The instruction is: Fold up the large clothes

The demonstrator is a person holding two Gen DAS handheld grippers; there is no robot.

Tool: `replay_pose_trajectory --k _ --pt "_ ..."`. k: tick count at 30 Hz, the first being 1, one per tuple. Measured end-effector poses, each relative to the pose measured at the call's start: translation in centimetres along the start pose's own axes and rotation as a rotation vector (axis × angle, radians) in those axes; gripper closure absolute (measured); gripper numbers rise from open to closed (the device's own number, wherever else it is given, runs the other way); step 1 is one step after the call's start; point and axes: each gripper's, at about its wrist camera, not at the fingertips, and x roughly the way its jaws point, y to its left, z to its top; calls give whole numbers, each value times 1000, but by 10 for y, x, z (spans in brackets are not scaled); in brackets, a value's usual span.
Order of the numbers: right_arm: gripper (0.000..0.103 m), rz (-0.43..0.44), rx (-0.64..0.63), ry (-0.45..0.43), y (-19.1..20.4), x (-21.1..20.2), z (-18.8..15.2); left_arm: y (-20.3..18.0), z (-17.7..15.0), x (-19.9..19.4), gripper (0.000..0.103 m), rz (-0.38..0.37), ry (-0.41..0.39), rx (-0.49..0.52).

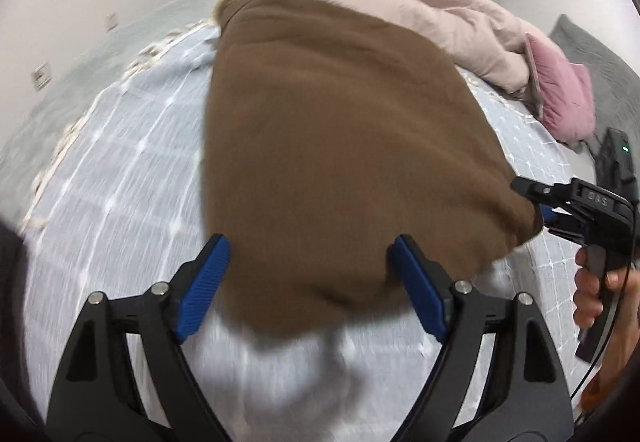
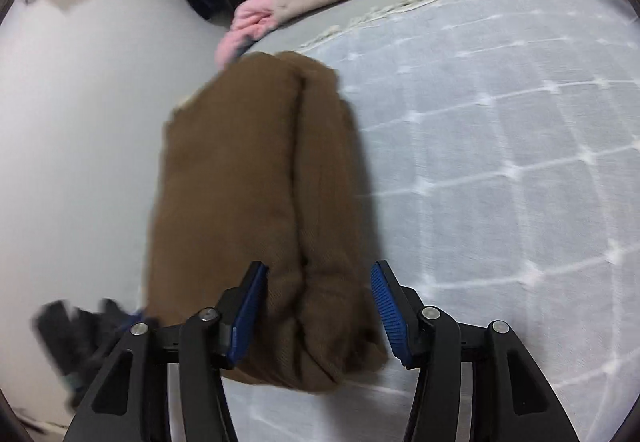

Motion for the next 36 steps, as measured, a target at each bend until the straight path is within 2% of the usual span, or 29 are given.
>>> replay_pose_trajectory --k 3,7,9,11,13,14,16,18,20,27,32,36 --pt "47 -38 -47 -55 15 -28 -11 -2 -8 -14 19 -12 27 -82" --pt "45 -161 -168 -88 46 -66 -34 -7 -27 -30 18 109 39 -163" --pt "37 -214 -200 -97 55 -88 -54 -10 -42 -35 9 124 42 -183" --pt "29 -278 -204 -98 58 -101 -77 -18 -57 -36 1 135 69 -157" --pt "21 -316 -200 -107 54 -108 -100 -28 -66 -36 1 174 94 -86" --pt "13 -329 -200 -116 53 -109 -111 -32 -69 -38 1 202 88 -59" --pt "12 -372 -230 -109 59 -113 -121 -35 -79 -45 1 251 55 -47" --pt "12 -429 -324 -108 71 -113 -126 -34 -86 -52 1 248 34 -58" --pt "11 -482 -361 -137 75 -112 -132 -34 -92 -56 1 248 29 -49" --pt "11 -464 -340 -108 73 -93 -139 -47 -104 -69 1 251 -3 5" --pt "11 -448 -343 -84 74 -82 -140 -48 -101 -70 1 281 -25 0" --pt "11 -457 -346 -65 70 -77 -141 -48 -102 -68 1 261 -8 -5"
